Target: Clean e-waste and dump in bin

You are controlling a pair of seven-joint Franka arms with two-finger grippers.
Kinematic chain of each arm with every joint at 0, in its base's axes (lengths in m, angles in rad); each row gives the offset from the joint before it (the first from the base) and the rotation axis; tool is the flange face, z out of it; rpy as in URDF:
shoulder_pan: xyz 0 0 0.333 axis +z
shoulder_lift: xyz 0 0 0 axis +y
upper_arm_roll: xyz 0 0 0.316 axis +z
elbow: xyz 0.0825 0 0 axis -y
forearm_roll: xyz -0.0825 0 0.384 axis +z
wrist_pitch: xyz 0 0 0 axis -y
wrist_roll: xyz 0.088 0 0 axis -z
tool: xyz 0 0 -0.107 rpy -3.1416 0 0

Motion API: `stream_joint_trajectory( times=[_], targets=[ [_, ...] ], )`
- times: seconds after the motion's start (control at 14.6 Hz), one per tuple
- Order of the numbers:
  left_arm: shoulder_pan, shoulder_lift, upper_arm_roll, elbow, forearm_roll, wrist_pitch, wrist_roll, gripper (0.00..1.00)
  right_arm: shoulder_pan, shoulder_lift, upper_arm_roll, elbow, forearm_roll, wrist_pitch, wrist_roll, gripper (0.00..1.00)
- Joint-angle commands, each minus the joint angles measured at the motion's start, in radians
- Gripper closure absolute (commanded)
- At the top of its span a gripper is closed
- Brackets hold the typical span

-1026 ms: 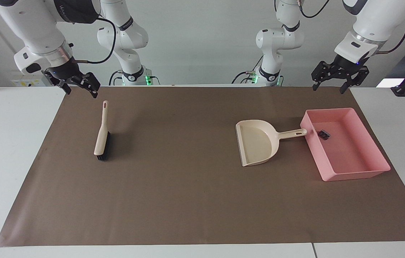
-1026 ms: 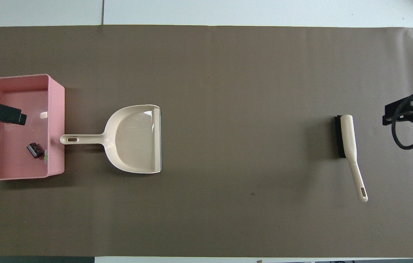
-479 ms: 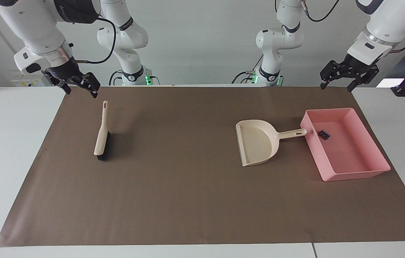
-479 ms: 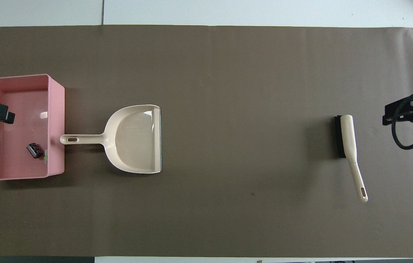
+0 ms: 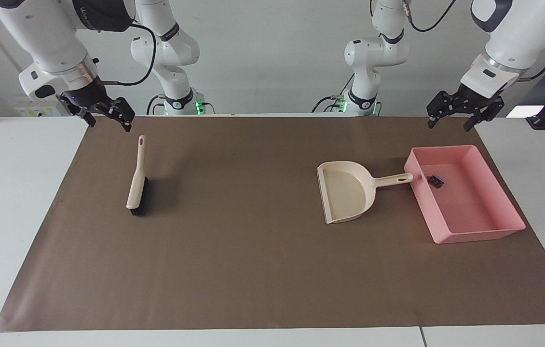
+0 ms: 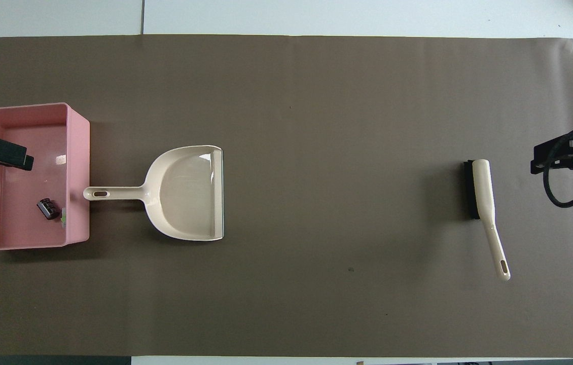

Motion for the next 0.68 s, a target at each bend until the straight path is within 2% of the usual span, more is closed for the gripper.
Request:
stream_joint_trajectory(
  times=[0.0,0.62],
  targets=[
    [-0.002,-0.039,-0.001,-0.041,0.017,0.022,0.0,0.01,-0.001,-0.012,0.0,-0.007,0.004,-0.011,-0.004,0.0],
    [0.004,-0.07,0.0,-0.046,0.021,-0.039,-0.003,0.01,-0.001,-0.012,0.0,-0.007,0.004,-0.011,-0.004,0.0]
  ],
)
